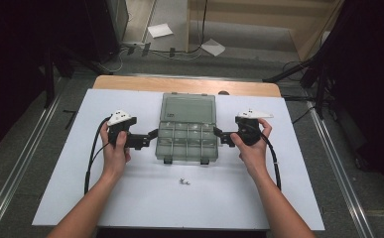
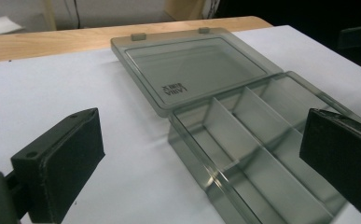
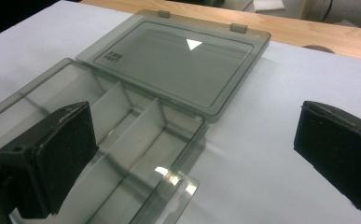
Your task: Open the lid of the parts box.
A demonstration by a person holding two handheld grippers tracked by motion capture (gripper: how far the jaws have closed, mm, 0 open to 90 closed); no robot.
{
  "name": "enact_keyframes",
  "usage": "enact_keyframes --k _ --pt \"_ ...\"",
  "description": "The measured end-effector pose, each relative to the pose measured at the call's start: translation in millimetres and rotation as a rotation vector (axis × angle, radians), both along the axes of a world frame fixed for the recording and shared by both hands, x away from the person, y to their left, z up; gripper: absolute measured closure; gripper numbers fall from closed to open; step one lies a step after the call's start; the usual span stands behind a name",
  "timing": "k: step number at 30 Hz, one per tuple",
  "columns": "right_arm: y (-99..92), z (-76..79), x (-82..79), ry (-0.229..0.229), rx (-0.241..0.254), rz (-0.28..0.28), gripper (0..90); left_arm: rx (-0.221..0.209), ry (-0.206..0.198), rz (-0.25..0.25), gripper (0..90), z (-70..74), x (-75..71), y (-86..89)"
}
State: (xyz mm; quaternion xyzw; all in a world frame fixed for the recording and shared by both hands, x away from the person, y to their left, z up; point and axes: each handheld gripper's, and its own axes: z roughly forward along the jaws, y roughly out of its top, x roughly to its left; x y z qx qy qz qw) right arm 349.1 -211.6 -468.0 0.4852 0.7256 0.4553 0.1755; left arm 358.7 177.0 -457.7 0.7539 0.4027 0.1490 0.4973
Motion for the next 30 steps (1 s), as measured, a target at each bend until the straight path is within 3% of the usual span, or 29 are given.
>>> enact_keyframes --k 8,17,24,30 --pt "3.0 0.7 -27.6 -0.022 0.012 0.039 0.0 0.019 -0.030 -0.005 0.0 -4.3 -21.5 11.5" --pt "1.7 -2.2 -53.6 -0.050 0.020 0.044 4.8 0.003 -0.054 -0.004 0.0 -3.5 -40.7 21.6" --pt "0.8 -6.0 -67.9 -0.047 0.034 0.051 14.0 0.027 -0.066 -0.009 0.0 -6.3 -52.5 24.8" --pt "-1.1 -7.2 -78.5 -0.031 0.046 0.082 13.7 0.034 -0.074 -0.005 0.0 -4.9 -59.8 32.3"
